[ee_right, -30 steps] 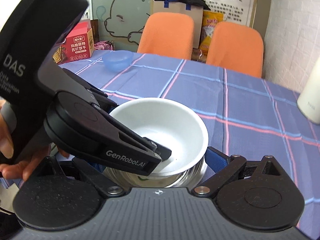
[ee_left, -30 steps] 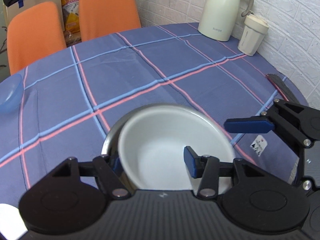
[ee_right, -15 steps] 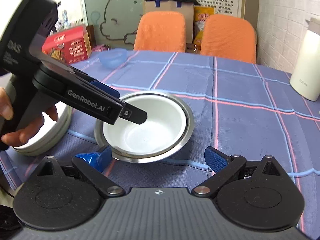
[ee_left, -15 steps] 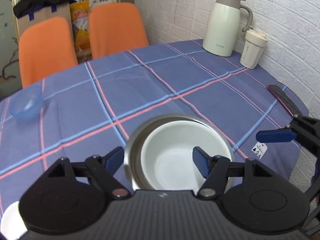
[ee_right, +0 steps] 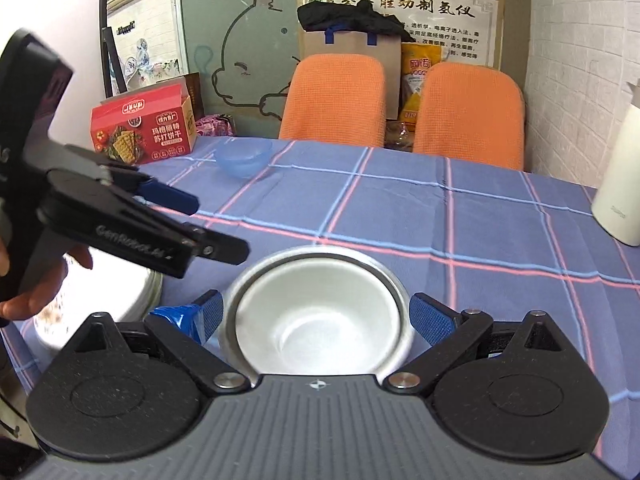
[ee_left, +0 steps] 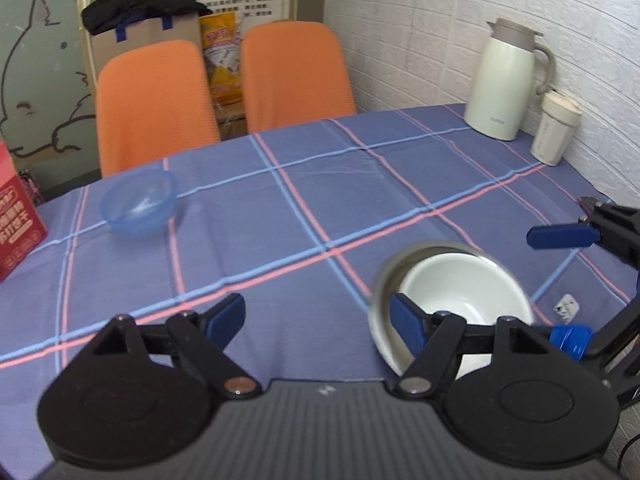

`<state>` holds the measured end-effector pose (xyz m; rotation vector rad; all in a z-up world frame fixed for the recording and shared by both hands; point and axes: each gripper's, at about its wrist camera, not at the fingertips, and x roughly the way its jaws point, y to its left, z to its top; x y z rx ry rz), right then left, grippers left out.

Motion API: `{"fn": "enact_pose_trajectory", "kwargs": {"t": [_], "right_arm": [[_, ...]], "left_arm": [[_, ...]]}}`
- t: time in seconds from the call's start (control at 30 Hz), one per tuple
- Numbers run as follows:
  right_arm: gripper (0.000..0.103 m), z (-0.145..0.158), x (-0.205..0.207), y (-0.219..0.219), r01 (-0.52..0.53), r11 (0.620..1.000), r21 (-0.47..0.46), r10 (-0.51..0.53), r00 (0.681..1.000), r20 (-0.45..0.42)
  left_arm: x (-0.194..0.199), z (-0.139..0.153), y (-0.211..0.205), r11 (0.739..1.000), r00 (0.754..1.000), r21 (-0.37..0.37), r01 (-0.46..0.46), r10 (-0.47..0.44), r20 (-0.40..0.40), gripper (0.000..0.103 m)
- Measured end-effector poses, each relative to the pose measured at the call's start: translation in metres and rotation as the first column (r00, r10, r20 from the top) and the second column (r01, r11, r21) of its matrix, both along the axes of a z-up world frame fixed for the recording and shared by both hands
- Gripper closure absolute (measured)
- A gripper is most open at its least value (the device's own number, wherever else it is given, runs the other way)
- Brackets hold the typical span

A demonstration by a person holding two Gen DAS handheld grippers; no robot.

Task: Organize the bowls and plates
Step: 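Move the left tool to the light blue bowl and grasp its rim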

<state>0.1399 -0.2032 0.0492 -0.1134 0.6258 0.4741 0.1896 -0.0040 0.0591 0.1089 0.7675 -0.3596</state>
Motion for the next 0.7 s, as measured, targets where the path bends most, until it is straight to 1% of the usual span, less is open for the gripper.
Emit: {"fn": "enact_pose_trajectory", "kwargs": {"t": [0.13, 0.27, 0.33, 0.4, 0.47, 0.53, 0.6, 0.7], "right_arm": [[0.016, 0.01, 0.029, 0.021, -0.01, 1.0, 0.01, 0.01, 1.0, 0.008], [0.016, 0.025, 0.072, 0.049, -0.032, 0.999, 0.001, 0.032, 0.999, 0.015], [0.016, 0.03, 0.1, 0.067, -0.046, 0.999, -0.007, 0.046, 0.999, 0.013], [0.016, 0.03, 0.127, 0.089, -0.062, 0.998, -0.022, 0.062, 0.998, 0.0], [0.016, 0.026, 0.153, 0.11, -0.091, 0.995, -0.035, 0.09, 0.996, -0.022], [0.016, 0.016, 0.176, 0.132, -0.123, 0.991, -0.048, 0.12, 0.991, -0.06], [0.016, 0.001, 0.192, 0.151, -0.156, 0.986, -0.065, 0.148, 0.983, -0.103], [0.016, -0.021, 0.206, 0.174, -0.191, 0.976, -0.101, 0.176, 0.973, -0.147]], "left_arm": [[0.027, 0.008, 0.037, 0.998, 0.998, -0.004, -0.066, 0.066, 0.008, 0.03], [0.076, 0.024, 0.089, 0.982, 0.981, -0.04, -0.186, 0.188, 0.044, 0.03], [0.104, 0.027, 0.112, 0.97, 0.972, -0.061, -0.234, 0.235, 0.026, 0.03], [0.134, 0.023, 0.128, 0.962, 0.964, -0.066, -0.266, 0.266, -0.004, 0.03], [0.163, 0.015, 0.139, 0.951, 0.953, -0.064, -0.302, 0.3, -0.038, 0.03], [0.188, 0.004, 0.145, 0.947, 0.948, -0.073, -0.313, 0.307, -0.083, 0.03], [0.208, -0.008, 0.148, 0.944, 0.943, -0.076, -0.32, 0.31, -0.121, 0.03], [0.227, -0.024, 0.149, 0.943, 0.938, -0.063, -0.326, 0.314, -0.148, 0.03]]}}
